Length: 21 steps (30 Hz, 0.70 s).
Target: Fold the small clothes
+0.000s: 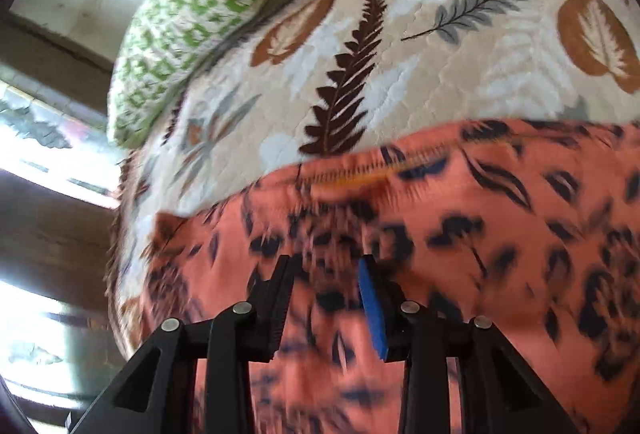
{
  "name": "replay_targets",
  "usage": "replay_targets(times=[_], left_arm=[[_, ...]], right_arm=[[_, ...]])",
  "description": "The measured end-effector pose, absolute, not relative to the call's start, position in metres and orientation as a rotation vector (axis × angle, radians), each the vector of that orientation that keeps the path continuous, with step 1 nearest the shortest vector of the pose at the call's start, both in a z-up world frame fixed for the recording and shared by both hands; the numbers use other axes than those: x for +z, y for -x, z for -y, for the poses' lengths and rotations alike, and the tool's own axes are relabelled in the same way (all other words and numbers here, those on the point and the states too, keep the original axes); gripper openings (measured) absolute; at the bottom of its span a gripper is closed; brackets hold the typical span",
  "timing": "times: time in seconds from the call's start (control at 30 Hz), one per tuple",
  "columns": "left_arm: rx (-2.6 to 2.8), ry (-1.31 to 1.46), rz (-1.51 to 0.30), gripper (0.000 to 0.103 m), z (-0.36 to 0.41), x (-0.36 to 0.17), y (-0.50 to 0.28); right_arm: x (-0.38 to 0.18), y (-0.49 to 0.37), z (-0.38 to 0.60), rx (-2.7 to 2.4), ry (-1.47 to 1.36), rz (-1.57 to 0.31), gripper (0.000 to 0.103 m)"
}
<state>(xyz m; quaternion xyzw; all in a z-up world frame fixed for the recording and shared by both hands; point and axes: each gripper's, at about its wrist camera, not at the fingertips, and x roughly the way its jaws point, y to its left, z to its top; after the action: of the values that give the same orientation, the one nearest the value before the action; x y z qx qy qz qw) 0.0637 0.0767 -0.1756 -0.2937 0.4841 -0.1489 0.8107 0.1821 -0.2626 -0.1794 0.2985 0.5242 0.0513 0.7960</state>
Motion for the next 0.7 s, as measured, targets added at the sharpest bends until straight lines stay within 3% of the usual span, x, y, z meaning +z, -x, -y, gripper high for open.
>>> replay_targets(times=[0.13,0.33,0.5,0.6,0.7], left_arm=[[-0.31,0.681,-1.037,0.032,-0.08,-0.178,-0.062],[-0.3,0.652,-1.0,0.032,-0.073,-0.167,-0.068],[-0.286,0.506,-0.916,0.029,-0.051,-0.155,-0.065],[-0.251,0.507,-0.968,0.042,-0.048,-0.165,-0.069],[-0.234,0.646,-1.015,0.043,-0.062,-0.174,-0.076]], right_arm=[[-0.168,-0.121,0.266,0.184,-0.649,-1.111,0.038],[-0.19,-0.037,0.256,0.238,-0.563,-1.114,0.038],[-0.204,-0.024,0.267,0.284,-0.63,-1.062,0.039],[-0.204,-0.019,0.272,0.302,-0.644,-1.049,0.039],[-0.207,-0.018,0.267,0.326,-0.622,-1.019,0.039]])
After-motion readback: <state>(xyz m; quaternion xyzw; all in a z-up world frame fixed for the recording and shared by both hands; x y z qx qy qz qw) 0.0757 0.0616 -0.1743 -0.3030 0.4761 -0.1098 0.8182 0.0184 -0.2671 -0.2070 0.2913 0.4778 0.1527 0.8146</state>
